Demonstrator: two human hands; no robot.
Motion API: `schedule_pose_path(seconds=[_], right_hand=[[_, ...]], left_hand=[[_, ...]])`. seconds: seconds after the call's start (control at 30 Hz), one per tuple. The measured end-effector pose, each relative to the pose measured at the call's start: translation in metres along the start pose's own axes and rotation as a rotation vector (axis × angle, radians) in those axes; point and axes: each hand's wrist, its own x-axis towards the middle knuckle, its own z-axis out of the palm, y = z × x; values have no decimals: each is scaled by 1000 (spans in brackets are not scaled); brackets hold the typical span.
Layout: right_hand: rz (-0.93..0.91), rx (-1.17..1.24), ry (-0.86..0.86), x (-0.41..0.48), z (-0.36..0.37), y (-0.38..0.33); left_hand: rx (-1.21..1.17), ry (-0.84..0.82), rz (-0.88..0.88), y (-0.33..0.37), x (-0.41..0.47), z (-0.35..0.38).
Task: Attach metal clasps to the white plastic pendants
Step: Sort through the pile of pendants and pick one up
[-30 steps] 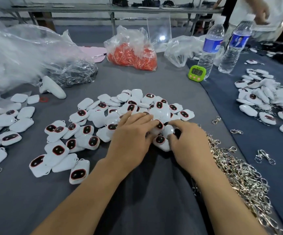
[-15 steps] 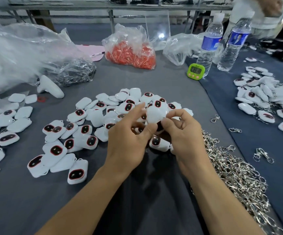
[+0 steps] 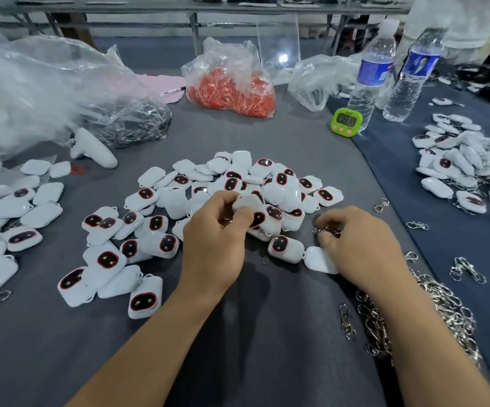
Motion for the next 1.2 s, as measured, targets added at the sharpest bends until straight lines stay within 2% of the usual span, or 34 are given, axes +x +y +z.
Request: schedule_pose_path(seconds=[0.1,0.2,0.37,0.43,0.5,0.57,0.67,0.87,0.97,1.1,1.2], right_hand=[[-14,47,1,5,2,1],[-10,220,101,6,6,1],[42,466,187,4,5,-1],[67,778,183,1,3,-7],[86,1115,79,-3,5,-18],[71,1268,-35,-8,10,-29],[38,1328,-98,-11,17,-37],[36,1333,-53,-15,21,-36],[53,1302,-73,-15,22,-35],[37,1310,-207,-20,25,-34],[-9,1257,-175,-23,27,-35]], left_hand=[[-36,14,41,4,-3,2],[-49,-3,74,9,-7,6],[91,3,116,11,-14,7],[156,3,132,12,-13,6],[201,5,154,13,-12,6],[197,9,175,14,-12,7],[154,-35,203,13,-11,8],[97,-110,202,9,-9,4],[141,-59,214,10,-9,5],[219,31,190,7,-8,5],[222,33,181,7,-9,5]])
